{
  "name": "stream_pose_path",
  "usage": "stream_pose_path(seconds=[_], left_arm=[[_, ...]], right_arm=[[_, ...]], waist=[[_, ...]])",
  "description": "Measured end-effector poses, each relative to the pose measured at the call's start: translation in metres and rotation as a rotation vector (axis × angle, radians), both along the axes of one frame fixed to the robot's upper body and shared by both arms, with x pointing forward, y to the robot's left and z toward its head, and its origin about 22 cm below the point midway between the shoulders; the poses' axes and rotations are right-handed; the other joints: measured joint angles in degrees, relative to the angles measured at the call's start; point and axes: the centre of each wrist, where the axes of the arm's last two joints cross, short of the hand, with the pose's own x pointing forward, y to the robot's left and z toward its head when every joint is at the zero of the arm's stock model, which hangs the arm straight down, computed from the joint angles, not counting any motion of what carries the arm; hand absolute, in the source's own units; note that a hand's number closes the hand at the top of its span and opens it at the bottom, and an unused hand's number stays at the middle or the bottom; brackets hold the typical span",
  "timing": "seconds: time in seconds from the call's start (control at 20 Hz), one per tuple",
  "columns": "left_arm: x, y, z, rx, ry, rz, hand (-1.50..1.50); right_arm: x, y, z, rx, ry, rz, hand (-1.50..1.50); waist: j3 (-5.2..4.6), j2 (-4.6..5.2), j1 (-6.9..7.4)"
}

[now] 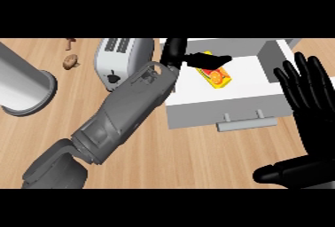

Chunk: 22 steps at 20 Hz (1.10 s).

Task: Pick up the cup, place it into the drawer and close the drawer

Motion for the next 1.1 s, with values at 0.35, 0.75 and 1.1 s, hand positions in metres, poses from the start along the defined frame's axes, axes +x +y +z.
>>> stream_pose_path(seconds=[0.35, 0.75, 1.1], left_arm=[[-0.005, -0.007, 0.013, -0.163, -0.047, -0.071, -1.5], [-0.003, 0.016, 0.024, -0.297, -0.016, -0.062, -1.5], [-0.012, 0.071, 0.016, -0.366, 0.002, 0.014, -1.5]], right_arm=[[-0.006, -0.013, -0.001, 0.03, 0.02, 0.026, -1.5], [-0.018, -0.022, 0.006, -0.09, 0.013, 0.064, 1.5], [-0.029, -0.028, 0.011, -0.291, 0.016, 0.059, 1.5]], waist=[[-0.03, -0.66, 2.14], [-0.09, -1.62, 5.77], [-0.11, -2.12, 7.47]])
